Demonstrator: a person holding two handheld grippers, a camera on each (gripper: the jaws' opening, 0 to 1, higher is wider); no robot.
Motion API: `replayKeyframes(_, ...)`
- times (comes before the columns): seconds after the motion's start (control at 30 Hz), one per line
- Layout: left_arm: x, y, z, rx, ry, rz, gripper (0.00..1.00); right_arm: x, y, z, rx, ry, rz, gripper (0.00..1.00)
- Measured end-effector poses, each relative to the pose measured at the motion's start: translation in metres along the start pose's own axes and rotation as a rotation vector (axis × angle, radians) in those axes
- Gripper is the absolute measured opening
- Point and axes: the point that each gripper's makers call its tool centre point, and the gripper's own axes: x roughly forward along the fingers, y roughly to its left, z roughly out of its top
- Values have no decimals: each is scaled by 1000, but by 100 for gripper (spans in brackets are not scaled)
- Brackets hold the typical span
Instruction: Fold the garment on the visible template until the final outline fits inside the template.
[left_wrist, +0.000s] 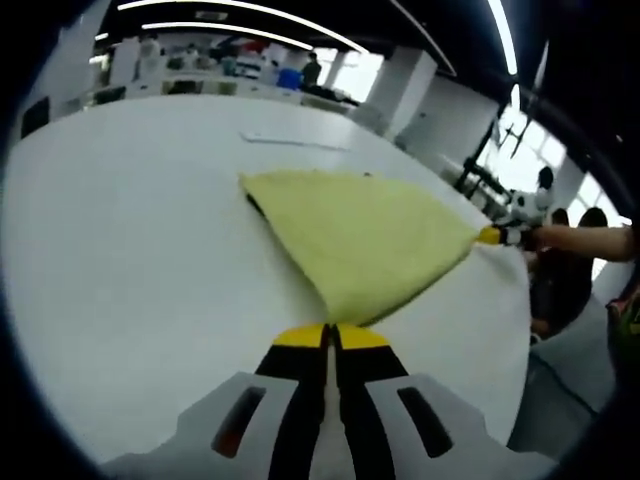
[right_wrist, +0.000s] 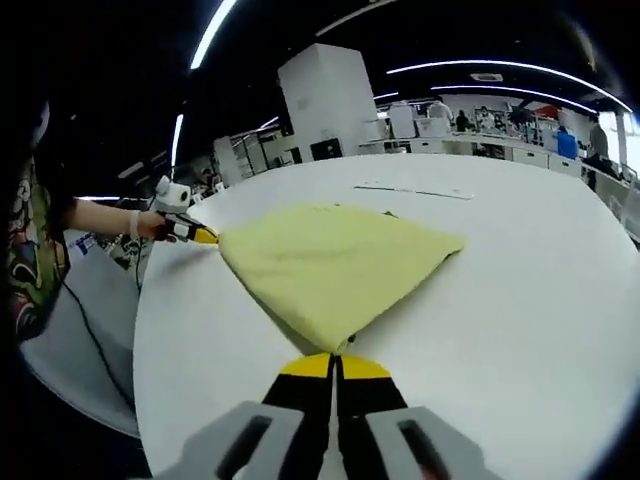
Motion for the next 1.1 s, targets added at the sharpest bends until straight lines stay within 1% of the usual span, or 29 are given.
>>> replayKeyframes(0.13,-5,-6,-2,-9,-2,-7,0,-1,3,-3,-5,11,8,0)
replayKeyframes(0.27,-11,-14,-8,-15,2,-21,0,-7,6,-9,5,20,13,0)
replayKeyframes(0.43,-19,-25,-21,-33,6,-32,0,-14,14,-19,14,29,25,0)
replayKeyframes(0.53,-23,-27,-30,-40,14,-34,0,-18,20,-24,24,30,36,0)
replayKeyframes(0.63,-26,-28,-35,-64,10,-40,0,-22,25,-28,32,28,39,0)
replayKeyframes(0.67,-29,-33,-39,-58,14,-43,0,-23,26,-30,40,31,44,0)
replayKeyframes(0.73,-31,-34,-45,-63,26,-43,0,-25,29,-33,47,33,47,0)
replayKeyframes(0.87,-31,-36,-47,-74,20,-42,0,-24,33,-35,45,36,49,0)
replayKeyframes(1.0,-31,-35,-47,-71,23,-42,0,-25,34,-34,66,34,55,0)
replayKeyframes(1.07,-31,-36,-46,-79,23,-49,0,-25,34,-32,59,30,54,0)
replayKeyframes(1.1,-32,-36,-45,-70,17,-51,0,-25,34,-32,55,29,55,0)
